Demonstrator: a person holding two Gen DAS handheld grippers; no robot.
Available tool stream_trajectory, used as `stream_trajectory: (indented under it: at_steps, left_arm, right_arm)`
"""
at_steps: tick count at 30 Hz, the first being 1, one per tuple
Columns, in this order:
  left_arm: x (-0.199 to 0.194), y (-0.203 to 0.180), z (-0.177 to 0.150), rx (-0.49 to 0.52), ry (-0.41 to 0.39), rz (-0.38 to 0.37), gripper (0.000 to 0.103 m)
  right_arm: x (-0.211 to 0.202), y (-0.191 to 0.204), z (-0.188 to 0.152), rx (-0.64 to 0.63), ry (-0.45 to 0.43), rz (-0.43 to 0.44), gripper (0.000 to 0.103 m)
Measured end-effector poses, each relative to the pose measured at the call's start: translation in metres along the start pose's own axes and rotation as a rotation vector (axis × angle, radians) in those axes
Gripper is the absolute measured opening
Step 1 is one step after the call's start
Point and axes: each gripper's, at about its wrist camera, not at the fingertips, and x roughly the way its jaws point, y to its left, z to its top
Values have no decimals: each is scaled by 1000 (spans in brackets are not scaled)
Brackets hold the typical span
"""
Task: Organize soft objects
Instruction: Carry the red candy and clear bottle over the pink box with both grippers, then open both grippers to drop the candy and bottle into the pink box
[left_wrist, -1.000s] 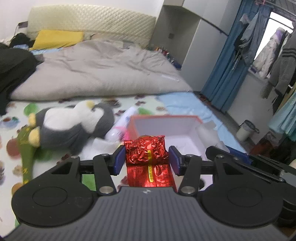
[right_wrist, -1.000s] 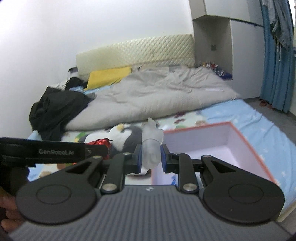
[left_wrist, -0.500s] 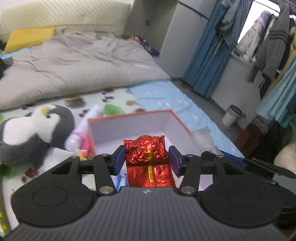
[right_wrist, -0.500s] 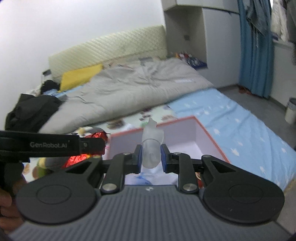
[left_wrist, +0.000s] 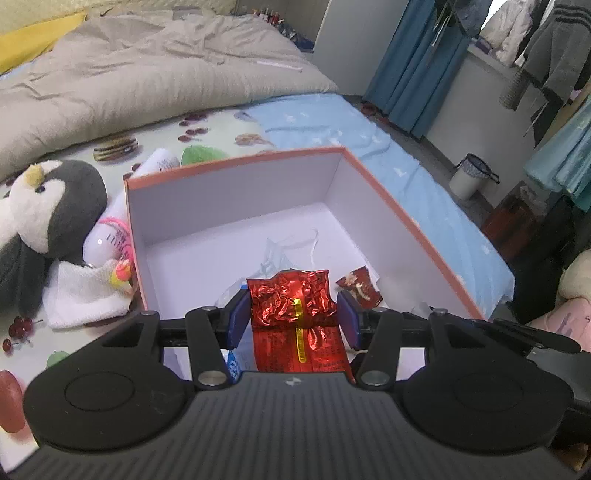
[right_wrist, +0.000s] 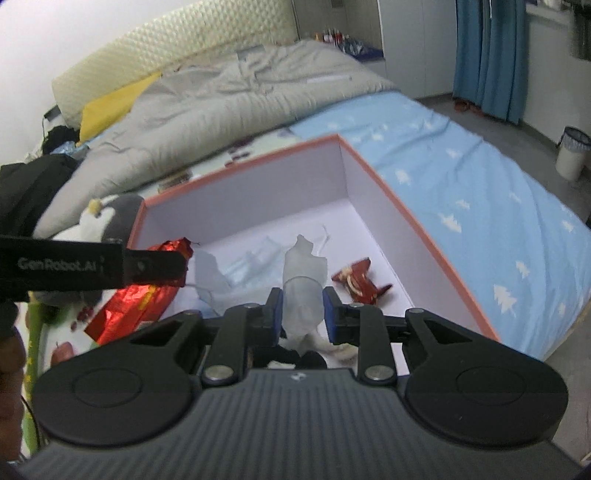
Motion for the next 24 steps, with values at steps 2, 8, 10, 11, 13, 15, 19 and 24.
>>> stream_trajectory:
  at_steps: [2,8,10,11,13,15,19,24]
  left_arm:
    - [5,1,-2,-1,9,5,57]
    - [7,-5,-4,29,24,10,61]
    - [1,-9,-4,33,12,12,62]
    - [-2,-10,-4,33,4,17,62]
    - [-13,-12,-5,29,-8,8,62]
    - [-26,-14,-7,33,-29,7,62]
    - [-57,-20,-11,45,-77,10,62]
    - [-103,-23,-23,47,-144,6,62]
  right_arm:
    - [5,-3,-2,4,13,-1,29]
    - [8,-11,-3,37,32,-4,37]
    - [3,-13,-2,43,24,-2,40]
    - [0,-13,-1,44,16,2,40]
    - [-7,-12,0,44,2,6,40]
    - [-17,-9,0,49,-20,17,40]
    - [-42,-1,1,40,-68,31,40]
    - [-79,11,-1,27,-131,51,40]
